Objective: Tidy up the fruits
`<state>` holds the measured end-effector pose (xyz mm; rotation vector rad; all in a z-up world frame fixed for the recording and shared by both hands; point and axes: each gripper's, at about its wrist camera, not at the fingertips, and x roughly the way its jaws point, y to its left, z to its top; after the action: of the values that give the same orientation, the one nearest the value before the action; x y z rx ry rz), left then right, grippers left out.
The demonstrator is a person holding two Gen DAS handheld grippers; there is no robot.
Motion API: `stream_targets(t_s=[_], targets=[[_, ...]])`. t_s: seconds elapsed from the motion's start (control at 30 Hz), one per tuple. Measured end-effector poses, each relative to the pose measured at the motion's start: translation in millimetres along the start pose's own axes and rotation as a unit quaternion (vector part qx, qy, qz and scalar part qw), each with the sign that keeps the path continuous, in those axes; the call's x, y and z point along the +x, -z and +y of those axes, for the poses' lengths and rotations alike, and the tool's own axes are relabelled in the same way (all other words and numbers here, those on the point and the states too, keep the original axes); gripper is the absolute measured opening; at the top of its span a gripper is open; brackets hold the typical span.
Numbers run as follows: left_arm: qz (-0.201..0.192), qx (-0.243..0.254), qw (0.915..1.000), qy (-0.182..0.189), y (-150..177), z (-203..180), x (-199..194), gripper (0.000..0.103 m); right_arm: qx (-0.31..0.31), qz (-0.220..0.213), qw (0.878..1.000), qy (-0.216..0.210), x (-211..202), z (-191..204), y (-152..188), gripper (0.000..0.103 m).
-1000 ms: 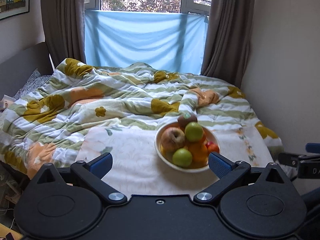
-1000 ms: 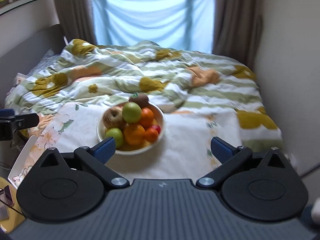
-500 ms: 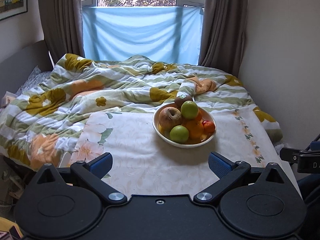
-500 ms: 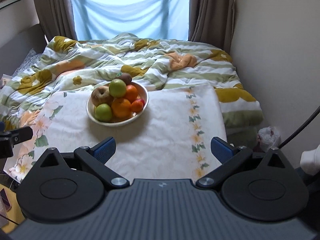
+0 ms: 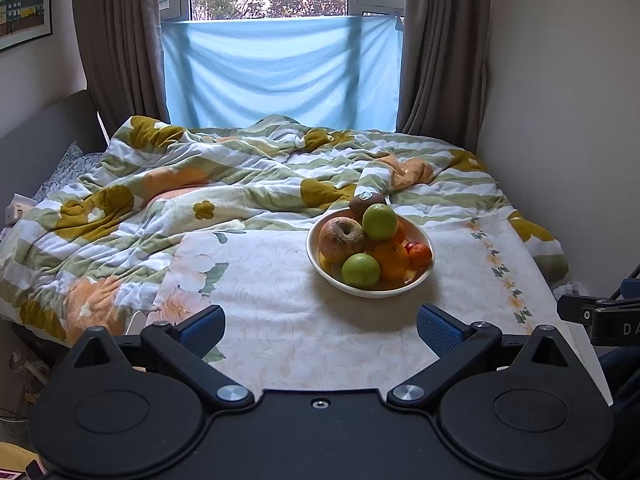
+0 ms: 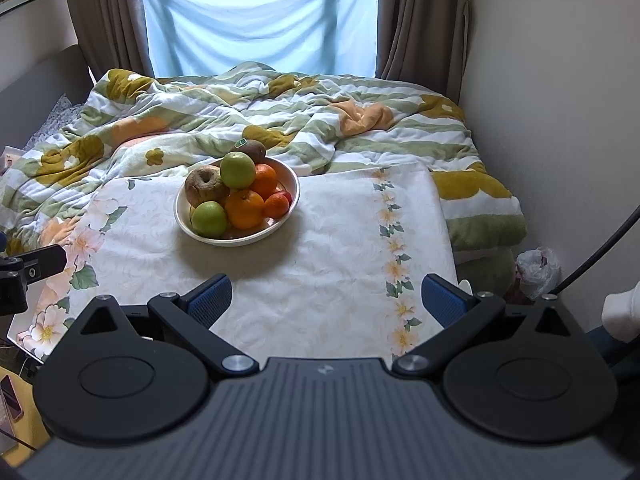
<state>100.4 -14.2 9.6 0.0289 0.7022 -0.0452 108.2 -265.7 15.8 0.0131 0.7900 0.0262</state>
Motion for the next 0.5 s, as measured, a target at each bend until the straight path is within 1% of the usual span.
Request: stream_targets(t_s=[0.5], targets=[[0.004,-0.005,1.0000,0.000,-0.5,4.6,4.1,0.103,0.000,0.003,1.000,0.001,3.6,0.8,-0.7,0.103]])
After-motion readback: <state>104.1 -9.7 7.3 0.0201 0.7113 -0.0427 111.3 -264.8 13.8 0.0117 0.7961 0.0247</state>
